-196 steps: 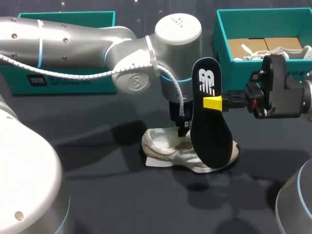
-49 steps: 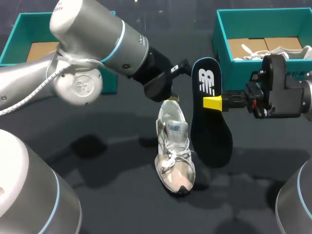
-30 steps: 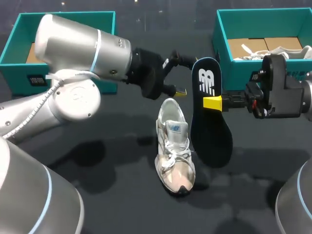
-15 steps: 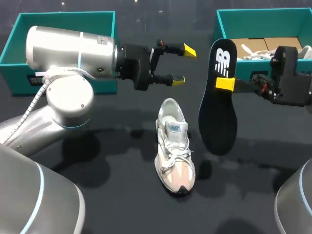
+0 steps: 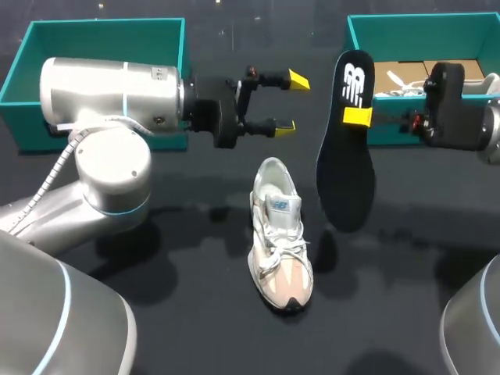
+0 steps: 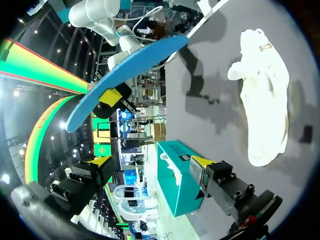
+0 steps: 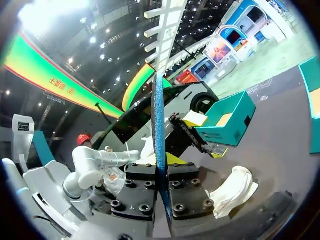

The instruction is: Take the shoe out of the shoebox, open the shoe tongue, remove and reinsert the insole, then place the shoe into the shoebox

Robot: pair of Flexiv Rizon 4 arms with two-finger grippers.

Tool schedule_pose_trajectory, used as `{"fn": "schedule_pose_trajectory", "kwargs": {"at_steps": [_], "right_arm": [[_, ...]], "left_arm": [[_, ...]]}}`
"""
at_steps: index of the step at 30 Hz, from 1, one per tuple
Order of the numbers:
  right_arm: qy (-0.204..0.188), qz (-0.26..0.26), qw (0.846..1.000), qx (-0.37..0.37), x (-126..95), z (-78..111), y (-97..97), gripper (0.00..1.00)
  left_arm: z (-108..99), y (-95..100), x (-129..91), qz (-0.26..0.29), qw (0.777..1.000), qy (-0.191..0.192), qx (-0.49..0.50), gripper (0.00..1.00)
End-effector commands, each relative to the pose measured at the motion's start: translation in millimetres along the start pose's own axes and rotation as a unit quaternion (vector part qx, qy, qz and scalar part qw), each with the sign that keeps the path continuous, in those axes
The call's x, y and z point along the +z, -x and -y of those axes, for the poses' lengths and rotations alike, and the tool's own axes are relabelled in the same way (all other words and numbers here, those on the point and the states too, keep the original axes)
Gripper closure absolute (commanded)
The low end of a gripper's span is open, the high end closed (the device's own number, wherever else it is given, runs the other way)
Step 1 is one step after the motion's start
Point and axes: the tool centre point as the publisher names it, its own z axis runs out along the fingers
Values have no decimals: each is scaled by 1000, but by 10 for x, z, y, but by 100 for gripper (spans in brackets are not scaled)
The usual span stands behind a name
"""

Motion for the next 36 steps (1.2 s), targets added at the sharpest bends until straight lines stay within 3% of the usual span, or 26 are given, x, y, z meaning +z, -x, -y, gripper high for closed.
{"fn": "schedule_pose_trajectory", "kwargs": {"at_steps": [1,11,20,31,36], "right_arm": [[-5,-6,999,38,32,-221,351,100],[-5,-6,999,38,32,-221,351,100],[-10,11,983,184,-138,-461,800,100],[-10,11,983,184,-138,-461,800,100],[-21,8,977,212,-73,-485,889,100]], "left_arm": [[-75,35,5,8,1000,-1,9,0],[-127,15,-14,19,1000,-3,0,0],[-202,33,18,35,999,-41,8,0],[-202,33,18,35,999,-41,8,0],[-85,29,199,55,997,-53,20,0]]}}
